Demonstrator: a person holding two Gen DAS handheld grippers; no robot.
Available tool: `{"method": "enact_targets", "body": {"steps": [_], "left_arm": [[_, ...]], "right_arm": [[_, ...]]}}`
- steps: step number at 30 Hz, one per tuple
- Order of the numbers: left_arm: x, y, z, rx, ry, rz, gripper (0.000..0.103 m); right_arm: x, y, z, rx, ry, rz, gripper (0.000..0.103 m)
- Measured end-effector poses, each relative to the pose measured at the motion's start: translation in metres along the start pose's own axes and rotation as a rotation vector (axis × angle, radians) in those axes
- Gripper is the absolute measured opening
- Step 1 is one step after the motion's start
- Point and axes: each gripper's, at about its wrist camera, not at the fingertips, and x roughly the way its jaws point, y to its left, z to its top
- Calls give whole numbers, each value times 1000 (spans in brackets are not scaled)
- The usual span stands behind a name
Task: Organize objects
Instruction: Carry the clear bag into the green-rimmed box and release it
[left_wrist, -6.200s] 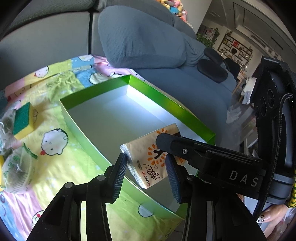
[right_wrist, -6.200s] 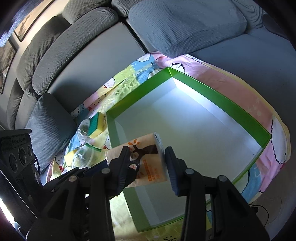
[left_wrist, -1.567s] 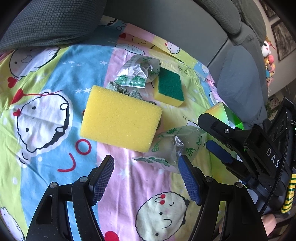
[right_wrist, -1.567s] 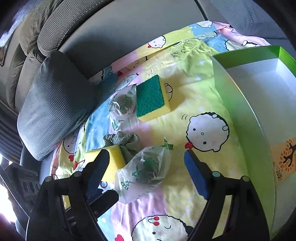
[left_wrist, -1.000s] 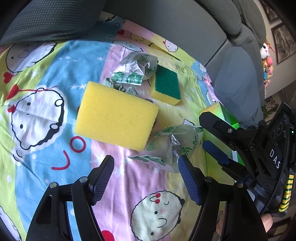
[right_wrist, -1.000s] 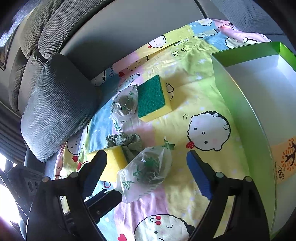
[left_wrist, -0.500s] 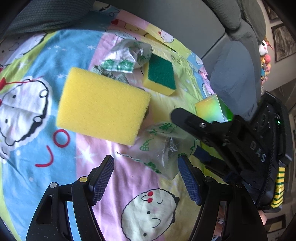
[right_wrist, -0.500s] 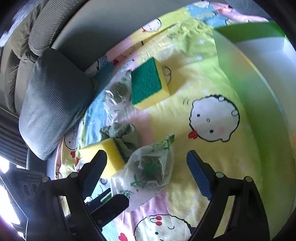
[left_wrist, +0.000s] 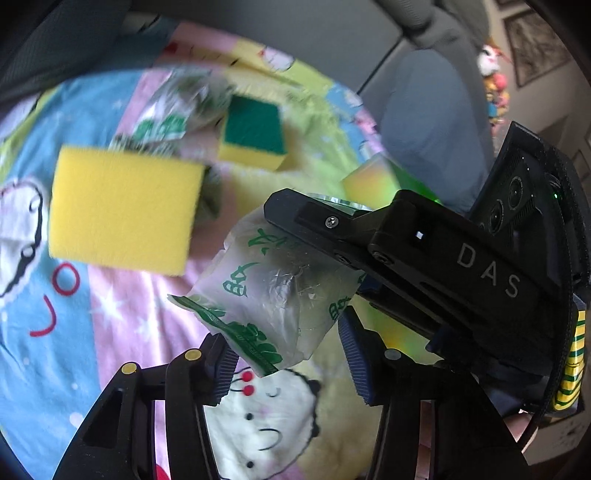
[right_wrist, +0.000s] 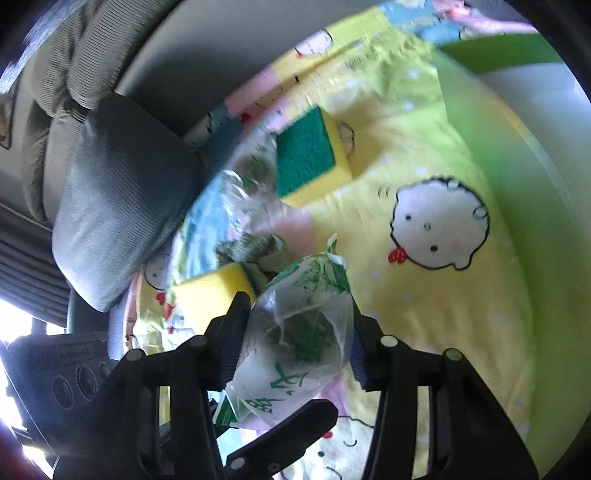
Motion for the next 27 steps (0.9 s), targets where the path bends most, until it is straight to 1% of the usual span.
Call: {"method": "enact_targets", "body": {"steps": [6,9,14,22,27], "left_arm": [[-23,-21,-4,84,-98,-17,52],[-31,-27,-4,113,-132,-30,52],[-36,-37,-4,147,-166,-37,52],[-39,-54,-4,205,-213,-50,52],[-37,-73,-2,262,-231,-62,52]], "right_arm": [[-36,15,0,-43,-107,40,47],[-49,21,-1,-63,-148,52,47],[-66,24,-4,-91,-188,65,47],[-84,24,-4,-102,-240,83,48],[-104,18,-2,-107,-300,97,48]]}}
